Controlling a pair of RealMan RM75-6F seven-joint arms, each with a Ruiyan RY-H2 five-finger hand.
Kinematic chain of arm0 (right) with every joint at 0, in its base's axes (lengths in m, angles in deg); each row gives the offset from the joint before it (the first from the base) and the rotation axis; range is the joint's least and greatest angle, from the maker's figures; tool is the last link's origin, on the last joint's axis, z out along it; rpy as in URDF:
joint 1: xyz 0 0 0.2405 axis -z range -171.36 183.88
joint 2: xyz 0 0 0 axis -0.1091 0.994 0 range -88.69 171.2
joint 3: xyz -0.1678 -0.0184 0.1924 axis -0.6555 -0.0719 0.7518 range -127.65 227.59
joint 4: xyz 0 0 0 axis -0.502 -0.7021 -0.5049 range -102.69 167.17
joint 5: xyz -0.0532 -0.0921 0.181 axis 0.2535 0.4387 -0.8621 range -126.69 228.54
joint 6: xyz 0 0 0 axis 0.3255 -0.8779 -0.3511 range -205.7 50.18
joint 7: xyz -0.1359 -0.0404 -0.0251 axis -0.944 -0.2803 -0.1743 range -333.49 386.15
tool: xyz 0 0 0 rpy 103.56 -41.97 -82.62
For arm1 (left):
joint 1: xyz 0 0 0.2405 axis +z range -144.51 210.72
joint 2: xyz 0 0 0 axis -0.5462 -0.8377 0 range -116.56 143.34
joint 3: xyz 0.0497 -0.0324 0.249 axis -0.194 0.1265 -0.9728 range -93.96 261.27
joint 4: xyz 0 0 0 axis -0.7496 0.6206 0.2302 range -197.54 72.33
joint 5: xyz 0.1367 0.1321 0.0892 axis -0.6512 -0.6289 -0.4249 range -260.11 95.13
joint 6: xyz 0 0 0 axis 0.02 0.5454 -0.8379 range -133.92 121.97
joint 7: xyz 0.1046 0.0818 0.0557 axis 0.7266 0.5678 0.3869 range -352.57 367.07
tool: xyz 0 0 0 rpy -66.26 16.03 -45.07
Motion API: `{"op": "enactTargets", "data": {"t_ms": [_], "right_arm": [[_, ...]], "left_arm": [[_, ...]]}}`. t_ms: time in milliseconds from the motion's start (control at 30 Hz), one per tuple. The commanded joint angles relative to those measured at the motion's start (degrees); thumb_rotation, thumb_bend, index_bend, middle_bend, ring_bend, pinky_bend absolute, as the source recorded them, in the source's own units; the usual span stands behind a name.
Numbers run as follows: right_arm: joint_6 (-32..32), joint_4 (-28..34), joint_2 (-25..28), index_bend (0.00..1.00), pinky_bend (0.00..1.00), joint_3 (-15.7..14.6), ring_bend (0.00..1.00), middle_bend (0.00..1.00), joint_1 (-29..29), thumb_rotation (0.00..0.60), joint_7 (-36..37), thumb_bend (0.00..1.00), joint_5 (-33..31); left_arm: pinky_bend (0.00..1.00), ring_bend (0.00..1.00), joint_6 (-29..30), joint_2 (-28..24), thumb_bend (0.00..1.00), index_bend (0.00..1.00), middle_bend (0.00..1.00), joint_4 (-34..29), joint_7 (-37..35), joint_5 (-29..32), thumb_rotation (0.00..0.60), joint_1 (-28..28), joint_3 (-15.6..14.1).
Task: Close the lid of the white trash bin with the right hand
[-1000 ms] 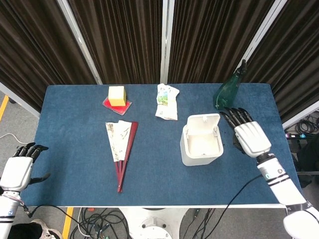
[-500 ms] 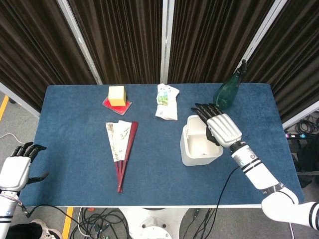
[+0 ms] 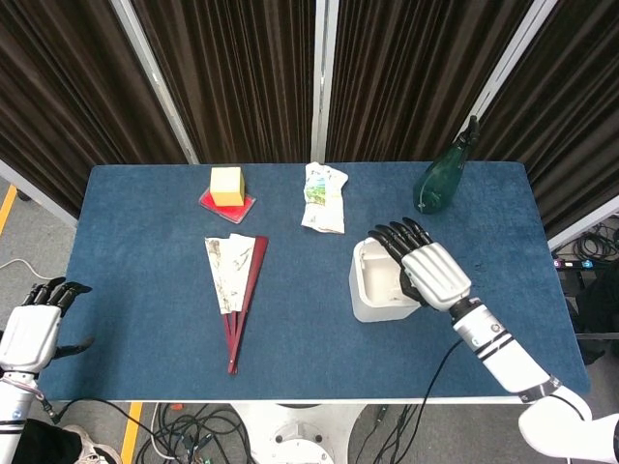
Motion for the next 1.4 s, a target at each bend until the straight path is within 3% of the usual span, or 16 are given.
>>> {"op": "enactTargets", "data": {"t_ms": [33, 333, 633, 1100, 1300, 1400], "right_arm": [[-3.2, 0.97, 0.32, 0.0, 0.0, -3.06, 0.0, 0.07, 2.54, 0.6, -0.18, 1.0, 4.92], [-8.59, -0.27, -2.21, 0.0, 0.0, -9.59, 0.0, 0.06, 7.4, 0.6, 1.94, 1.0, 13.81], [-10.31, -2.89, -4.77, 0.0, 0.0, -12.56, 0.0, 0.05, 9.64, 0.6, 4.44, 1.0, 16.25], [-8.19, -6.91, -8.43, 0.0, 0.01, -14.76, 0.0, 0.05, 10.21, 0.6, 10.21, 1.0, 15.55], [-16.0, -6.64, -7.67, 0.0, 0.0, -12.87, 0.0, 0.03, 11.85, 0.6, 9.59, 1.0, 19.47], [-22.52, -7.21, -7.23, 0.0, 0.0, -11.35, 0.0, 0.01, 13.69, 0.6, 8.54, 0.93, 21.84]], "left_arm": [[0.2, 0.12, -0.14, -0.07, 0.0, 0.27, 0.24, -0.17, 0.29, -0.21, 0.6, -0.17, -0.03], [0.2, 0.12, -0.39, -0.13, 0.0, 0.27, 0.24, -0.87, 1.15, -0.61, 0.6, -0.45, -0.18], [0.2, 0.12, -0.51, -0.08, 0.0, 0.28, 0.24, -1.07, 1.45, -0.16, 0.6, -0.38, -0.21], [0.2, 0.12, -0.88, 0.1, 0.0, 0.28, 0.24, -0.94, 1.18, -0.12, 0.6, -0.58, -0.26], [0.2, 0.12, -0.41, -0.06, 0.0, 0.28, 0.24, -1.07, 1.11, -0.2, 0.6, -0.37, -0.26], [0.2, 0.12, -0.46, 0.14, 0.0, 0.28, 0.24, -0.93, 1.05, -0.13, 0.6, -0.39, -0.24]]}}
